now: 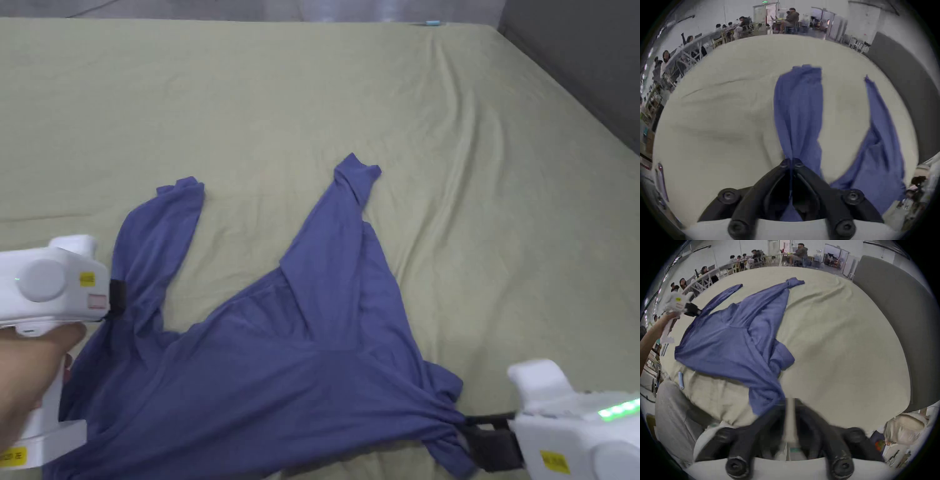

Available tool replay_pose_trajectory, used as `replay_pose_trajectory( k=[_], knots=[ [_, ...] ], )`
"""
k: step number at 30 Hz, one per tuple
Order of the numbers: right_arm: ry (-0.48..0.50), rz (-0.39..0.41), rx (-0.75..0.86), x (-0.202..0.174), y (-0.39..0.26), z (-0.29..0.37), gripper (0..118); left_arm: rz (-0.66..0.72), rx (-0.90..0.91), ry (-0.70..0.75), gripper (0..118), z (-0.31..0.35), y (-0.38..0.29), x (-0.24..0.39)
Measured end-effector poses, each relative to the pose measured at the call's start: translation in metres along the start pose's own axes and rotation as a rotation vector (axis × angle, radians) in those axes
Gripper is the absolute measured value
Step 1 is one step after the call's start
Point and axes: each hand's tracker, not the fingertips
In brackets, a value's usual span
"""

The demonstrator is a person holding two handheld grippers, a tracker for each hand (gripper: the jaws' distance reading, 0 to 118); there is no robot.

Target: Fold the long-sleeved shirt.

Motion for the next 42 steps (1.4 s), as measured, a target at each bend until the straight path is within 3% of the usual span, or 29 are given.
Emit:
replay_pose_trajectory(
  k=[2, 4, 5, 6, 8, 9, 10, 12, 13, 15, 17, 22, 28, 31, 34, 42],
  knots=[
    [0.065, -0.039, 0.04, 0.001, 0.005, -0.009, 118, 0.01, 0.027, 0.007, 0, 0.022, 0.005, -0.002],
    [0.091, -0.019, -0.02, -0.004, 0.011, -0.027, 118, 0.007, 0.072, 0.015, 0, 0.043, 0.014, -0.005],
    [0.058, 0.021, -0.064, -0.01, 0.011, -0.037, 111, 0.004, 0.086, 0.013, 0, 0.052, 0.017, -0.007],
    [0.01, 0.063, -0.082, -0.015, 0.006, -0.042, 94, -0.002, 0.088, 0.014, 0, 0.061, 0.019, -0.008],
    [0.035, 0.127, -0.089, -0.022, -0.002, -0.051, 80, -0.005, 0.103, 0.014, 0, 0.074, 0.02, -0.012],
    [-0.01, 0.105, -0.045, -0.024, -0.003, -0.042, 60, -0.004, 0.108, 0.016, 0, 0.08, 0.02, -0.014],
    [0.015, 0.091, -0.057, -0.023, -0.002, -0.033, 2, 0.003, 0.112, 0.013, 0, 0.087, 0.019, -0.017],
    [0.134, 0.005, -0.006, -0.023, 0.002, -0.012, 3, 0.063, 0.127, -0.03, 0, 0.101, 0.019, -0.023],
    [0.006, 0.027, 0.041, -0.024, 0.003, 0.002, 3, 0.095, 0.128, -0.066, 0, 0.11, 0.02, -0.027],
    [0.07, 0.094, 0.073, -0.022, 0.011, 0.03, 3, 0.14, 0.158, -0.122, 0, 0.132, 0.023, -0.029],
    [0.058, 0.095, 0.171, -0.016, 0.027, 0.065, 2, 0.144, 0.184, -0.146, 0, 0.154, 0.035, -0.03],
    [-0.089, 0.282, 0.336, 0.001, 0.109, 0.158, 2, 0.106, 0.291, -0.169, 0, 0.214, 0.085, -0.016],
    [-0.288, 0.345, 0.496, 0.025, 0.229, 0.245, 2, 0.123, 0.406, -0.177, 0, 0.271, 0.166, -0.003],
    [-0.395, 0.341, 0.544, 0.035, 0.297, 0.278, 2, 0.116, 0.459, -0.151, 0, 0.296, 0.215, 0.007],
    [-0.44, 0.288, 0.561, 0.045, 0.362, 0.302, 2, 0.125, 0.506, -0.15, 0, 0.315, 0.263, 0.017],
    [-0.478, 0.221, 0.558, 0.054, 0.492, 0.336, 2, 0.136, 0.586, -0.103, 0, 0.336, 0.377, 0.018]
  ],
)
